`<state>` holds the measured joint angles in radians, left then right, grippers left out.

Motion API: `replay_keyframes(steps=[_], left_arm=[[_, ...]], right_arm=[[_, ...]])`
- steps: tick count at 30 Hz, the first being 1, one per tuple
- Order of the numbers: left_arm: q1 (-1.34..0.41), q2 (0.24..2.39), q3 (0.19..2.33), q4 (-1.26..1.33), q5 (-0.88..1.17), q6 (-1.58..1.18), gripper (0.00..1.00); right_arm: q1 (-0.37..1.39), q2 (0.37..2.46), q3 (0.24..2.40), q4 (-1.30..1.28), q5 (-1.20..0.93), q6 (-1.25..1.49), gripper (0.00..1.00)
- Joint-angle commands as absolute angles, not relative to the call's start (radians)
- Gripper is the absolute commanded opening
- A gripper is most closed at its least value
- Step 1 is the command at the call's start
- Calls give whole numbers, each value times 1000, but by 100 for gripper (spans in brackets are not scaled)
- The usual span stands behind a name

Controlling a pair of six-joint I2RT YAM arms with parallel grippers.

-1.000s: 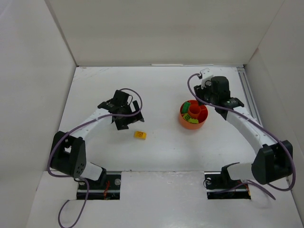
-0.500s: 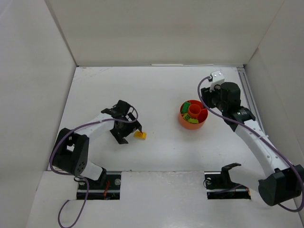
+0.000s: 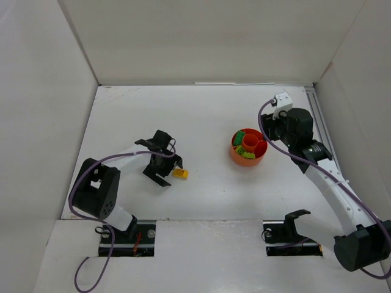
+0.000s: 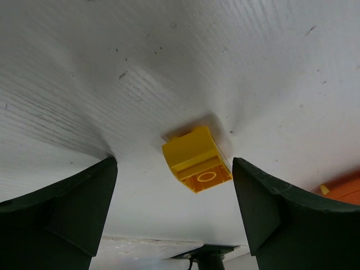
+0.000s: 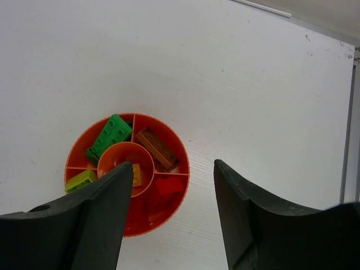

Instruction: Sort the legos into containers by color

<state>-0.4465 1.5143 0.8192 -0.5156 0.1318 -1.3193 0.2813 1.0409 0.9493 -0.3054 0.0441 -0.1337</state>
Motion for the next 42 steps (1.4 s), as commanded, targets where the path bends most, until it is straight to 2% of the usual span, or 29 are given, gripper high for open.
replay_keyframes(steps=[1,9,13,17,18,20,26,30,34,38,42], left_arm=[[-457,1519,867,-549,97,-1407,80],[-476,1583,922,-549,77,-1427,70],[-497,1631,959,-535,95,-1404,60],[-517,1644,980,-558,95,-1379,44],[-528,1644,980,-558,95,-1379,36],[-528,1644,989,-558,86,-1349,27],[-601,1644,1109,-568,23,-1234,25],[-698,1644,1337,-584,-102,-1102,24],[-801,1654,1477,-457,-198,-876,24],[-887,1686,1548,-277,-270,-671,25],[-897,1706,1548,-105,-149,-545,25]], right_arm=[[284,1023,948,-270,34,-120,64],[284,1014,948,-270,34,-120,66],[284,996,948,-270,43,-120,66],[293,965,937,-279,54,-110,66],[293,956,937,-279,64,-110,66],[293,947,937,-279,64,-110,66],[293,927,928,-279,83,-110,66],[293,885,919,-288,130,-89,66],[293,818,887,-319,227,-38,66],[293,733,887,-397,340,-2,72],[282,649,897,-480,426,77,81]])
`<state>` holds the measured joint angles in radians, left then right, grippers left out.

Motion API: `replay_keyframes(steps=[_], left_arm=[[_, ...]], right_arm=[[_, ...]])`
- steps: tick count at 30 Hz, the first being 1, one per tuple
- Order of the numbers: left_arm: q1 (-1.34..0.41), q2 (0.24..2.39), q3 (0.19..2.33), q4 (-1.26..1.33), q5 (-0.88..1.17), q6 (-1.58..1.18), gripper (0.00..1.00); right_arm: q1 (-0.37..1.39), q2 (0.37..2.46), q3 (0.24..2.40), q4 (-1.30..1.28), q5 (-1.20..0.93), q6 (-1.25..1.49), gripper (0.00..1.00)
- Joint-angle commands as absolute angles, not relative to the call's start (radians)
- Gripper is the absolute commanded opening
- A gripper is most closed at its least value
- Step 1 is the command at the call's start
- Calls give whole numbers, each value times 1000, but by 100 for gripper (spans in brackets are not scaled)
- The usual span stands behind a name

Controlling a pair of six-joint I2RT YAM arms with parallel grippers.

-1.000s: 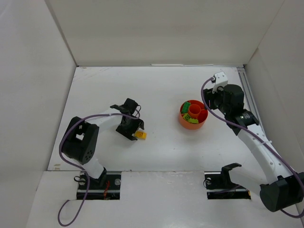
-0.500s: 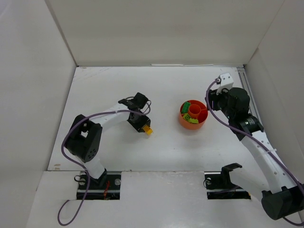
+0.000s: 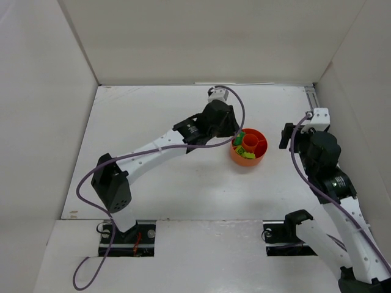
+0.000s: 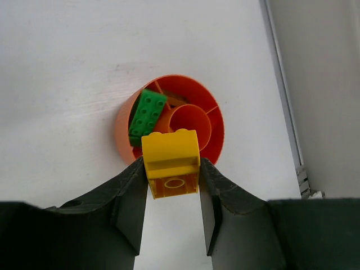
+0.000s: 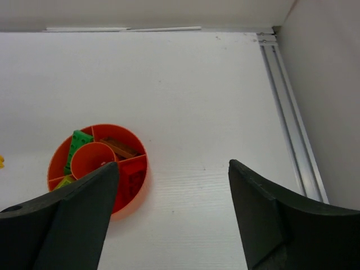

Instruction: Sort the legos into containers by color

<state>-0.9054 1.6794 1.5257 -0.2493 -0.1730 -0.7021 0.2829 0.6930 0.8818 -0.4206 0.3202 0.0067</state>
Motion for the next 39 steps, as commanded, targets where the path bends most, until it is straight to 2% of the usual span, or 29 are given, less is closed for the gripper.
replay_keyframes(steps=[1,5,13,21,32,39], left_arm=[[-897,1716,1548,-47,-106,-508,25],[-933,1758,1548,43,-89,-450,25],[-953,1858,1595,152,-100,-342,25],[-1011,1965,1669,149,-184,-304,26],[-1020,1990,1622,187,-301,-302,26],[-1020,1979,1597,189,-310,-311,38]], right_arm=[[270,640,906,-492,451,77,86],[261,626,917,-520,475,86,100],[261,626,937,-563,520,104,100],[261,626,937,-563,520,104,100],[261,635,937,-563,511,104,100],[261,635,937,-563,502,104,100]])
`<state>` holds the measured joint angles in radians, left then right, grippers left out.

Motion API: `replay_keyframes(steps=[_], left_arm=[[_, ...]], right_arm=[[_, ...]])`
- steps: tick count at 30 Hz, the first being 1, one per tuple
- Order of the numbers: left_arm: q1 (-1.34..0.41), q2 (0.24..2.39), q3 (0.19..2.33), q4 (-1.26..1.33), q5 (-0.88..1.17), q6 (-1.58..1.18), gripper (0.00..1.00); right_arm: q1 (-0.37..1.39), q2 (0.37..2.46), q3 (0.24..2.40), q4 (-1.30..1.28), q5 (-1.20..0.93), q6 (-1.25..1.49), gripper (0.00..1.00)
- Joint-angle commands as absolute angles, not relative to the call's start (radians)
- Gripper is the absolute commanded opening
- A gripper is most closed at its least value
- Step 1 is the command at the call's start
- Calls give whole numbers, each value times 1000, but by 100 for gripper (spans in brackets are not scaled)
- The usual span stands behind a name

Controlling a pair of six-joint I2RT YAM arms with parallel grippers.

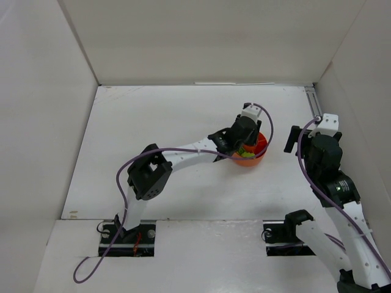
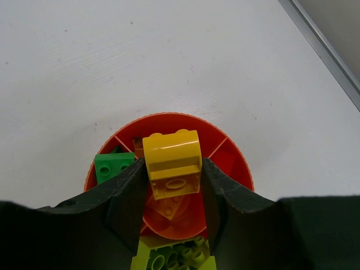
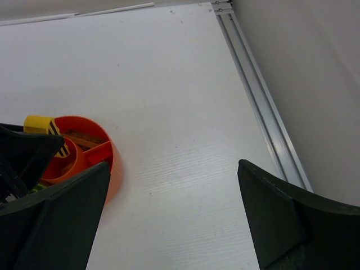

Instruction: Sort the legos into containers by color

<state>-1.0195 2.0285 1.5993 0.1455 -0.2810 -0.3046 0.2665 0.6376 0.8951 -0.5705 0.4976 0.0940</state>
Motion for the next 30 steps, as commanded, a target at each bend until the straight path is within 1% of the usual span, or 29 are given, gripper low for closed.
replay_keyframes(steps=[1,4,5,6,7,8,10,11,13,14,16,17,19,20,25,28,30], left_arm=[[-1020,1979,1597,189,-310,-311,39],[-1020,1970,1585,189,-310,-324,45],[-1020,1970,1574,189,-310,-324,49],[-1020,1956,1574,189,-310,-324,49],[-1020,1956,1565,189,-310,-324,52],[-1020,1944,1565,189,-310,-324,52],[-1020,1922,1552,189,-319,-324,56],[-1020,1904,1539,189,-319,-324,56],[-1020,1884,1528,189,-319,-324,60],[-1020,1858,1528,189,-319,-324,60],[-1020,1827,1510,189,-319,-324,70],[-1020,1810,1509,189,-319,-324,82],[-1020,1752,1485,189,-331,-334,98],[-1020,1729,1473,180,-331,-334,100],[-1020,1557,1401,117,-397,-371,100],[-970,1455,1332,32,-416,-448,100],[-899,1407,1247,-14,-358,-507,100]], right_arm=[[261,635,937,-563,502,95,100],[261,644,937,-563,489,95,100],[261,644,937,-563,489,95,100],[261,644,937,-563,489,95,100],[261,644,937,-563,489,95,100],[261,644,937,-563,489,95,100],[261,635,928,-554,489,95,100],[261,635,928,-554,489,95,100],[261,635,928,-554,489,95,100],[261,635,928,-554,489,95,100],[261,626,928,-554,489,95,100],[261,626,928,-554,489,95,100],[261,626,928,-554,499,95,100],[261,626,928,-554,499,95,100],[261,644,928,-554,499,104,100],[261,644,928,-563,499,104,100],[261,653,928,-552,482,113,100]])
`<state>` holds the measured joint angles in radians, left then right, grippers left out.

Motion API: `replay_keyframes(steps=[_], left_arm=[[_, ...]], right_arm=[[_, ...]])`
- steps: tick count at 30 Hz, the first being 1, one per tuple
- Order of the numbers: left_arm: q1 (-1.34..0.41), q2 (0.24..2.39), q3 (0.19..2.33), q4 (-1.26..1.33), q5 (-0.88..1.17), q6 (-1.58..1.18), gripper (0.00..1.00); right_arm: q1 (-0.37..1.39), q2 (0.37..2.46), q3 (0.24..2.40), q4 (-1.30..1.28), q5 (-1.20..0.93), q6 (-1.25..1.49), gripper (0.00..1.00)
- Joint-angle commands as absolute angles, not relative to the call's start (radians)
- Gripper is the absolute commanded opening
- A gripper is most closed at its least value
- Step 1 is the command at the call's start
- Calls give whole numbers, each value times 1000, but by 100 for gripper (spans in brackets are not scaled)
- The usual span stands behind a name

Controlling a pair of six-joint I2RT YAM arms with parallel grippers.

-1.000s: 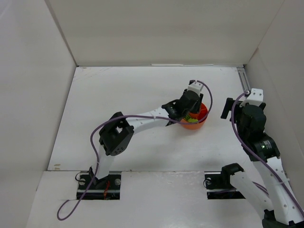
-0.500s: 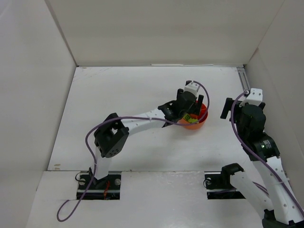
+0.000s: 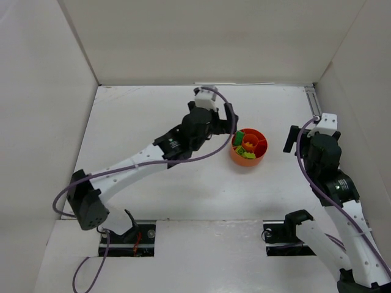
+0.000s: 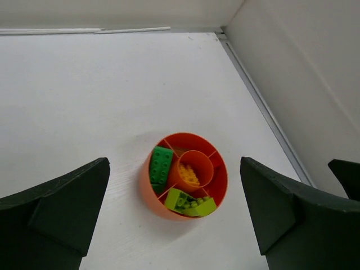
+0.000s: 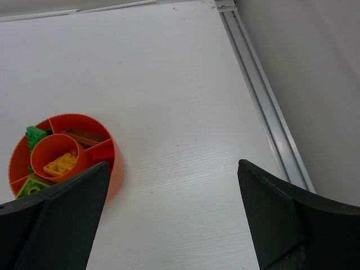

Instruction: Sort the legos into containers by color

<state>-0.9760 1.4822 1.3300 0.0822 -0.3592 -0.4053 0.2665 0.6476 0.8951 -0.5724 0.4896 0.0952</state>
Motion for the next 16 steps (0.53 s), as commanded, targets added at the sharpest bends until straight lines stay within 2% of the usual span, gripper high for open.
replay_keyframes(steps=[1,10,16], left_arm=[[-878,1384,1212,-24,-357,-531,100],[-763,1059,933,-144,-463,-676,100],[-741,956,879,-158,-465,-692,100]], right_arm=[[261,653,928,-539,470,114,100],[252,730,928,-529,424,124,100],[252,762,910,-482,376,124,100]])
